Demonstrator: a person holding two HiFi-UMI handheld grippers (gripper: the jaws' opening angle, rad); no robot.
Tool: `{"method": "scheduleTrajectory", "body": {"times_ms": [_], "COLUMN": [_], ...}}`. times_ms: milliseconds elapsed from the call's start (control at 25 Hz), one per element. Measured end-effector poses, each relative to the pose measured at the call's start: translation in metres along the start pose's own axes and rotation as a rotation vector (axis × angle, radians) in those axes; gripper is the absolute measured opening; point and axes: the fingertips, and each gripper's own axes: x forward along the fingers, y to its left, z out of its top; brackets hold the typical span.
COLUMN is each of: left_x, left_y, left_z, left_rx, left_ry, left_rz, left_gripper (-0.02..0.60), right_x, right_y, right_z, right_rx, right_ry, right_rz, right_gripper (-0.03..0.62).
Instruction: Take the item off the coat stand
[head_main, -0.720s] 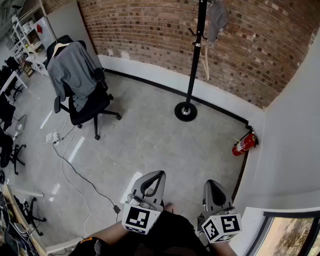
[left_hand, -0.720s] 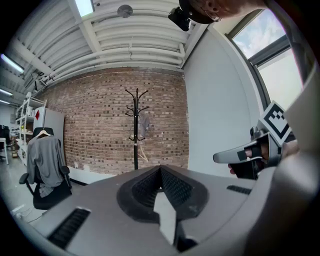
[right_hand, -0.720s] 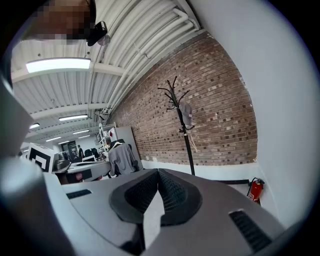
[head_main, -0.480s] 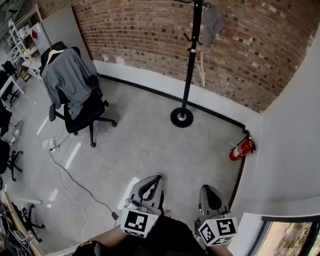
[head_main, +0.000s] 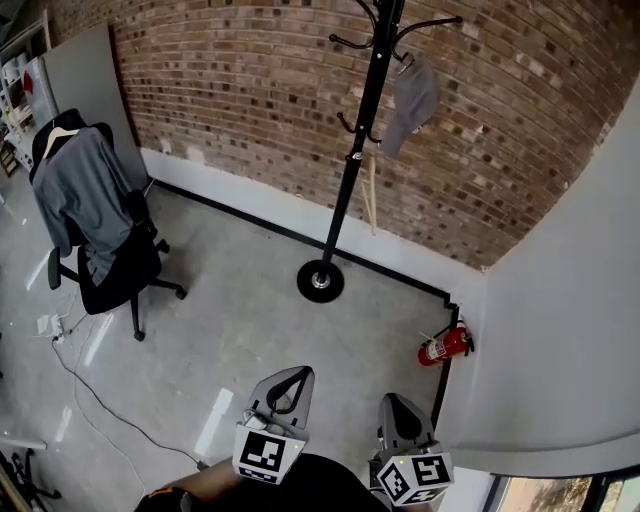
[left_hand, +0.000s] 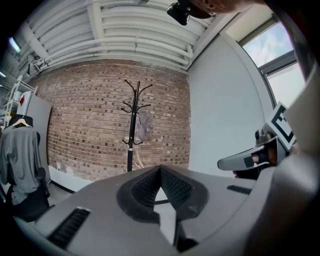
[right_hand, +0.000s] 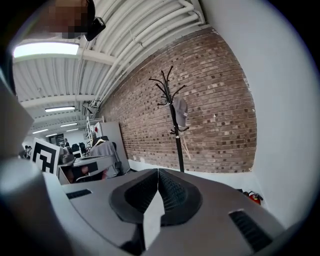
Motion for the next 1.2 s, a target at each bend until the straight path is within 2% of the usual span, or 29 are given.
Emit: {"method": "scheduleTrajectory", "body": {"times_ms": [240, 480, 600, 840, 1040, 1200], "left_x": [0.058, 0.092, 0.101, 0.14, 0.187, 0.235], "left_y": [0.079, 0.146, 0.169, 0.191, 0.2, 0.203], "left_z": [0.024, 0.048, 0.046, 0.053, 0.051, 0.069], "left_rx": [-0.03, -0.033, -0.048, -0.031, -0.029, -0.026], "left_ry": [-0.036, -0.102, -0.09, -0.081, -0.047, -0.03], "left_rz": [-0.019, 0.034, 0.066, 0.101, 0.16, 0.204], "left_gripper": [0.025, 0.025, 0.025, 0.025, 0.025, 0.025], "right_x": [0.088, 0.155, 0.183, 0.234, 0.291, 0.344], "right_y": [-0.002, -0.012, -0.016, -0.041, -0.084, -0.124], "right_z": [0.059, 0.106, 0.119, 0.152, 0.162, 0.182], "right_rx": [-0.058, -0.13, -0.158, -0.198, -0.238, -0.282], "right_ry": [-0.015, -0.043, -0.053, -0.094, -0.099, -0.098], "right_rz": [-0.06, -0.094, -0.087, -0.074, -0.053, -0.055], "right_gripper": [0.014, 0.014, 0.014, 0.014, 0.014, 0.014]}}
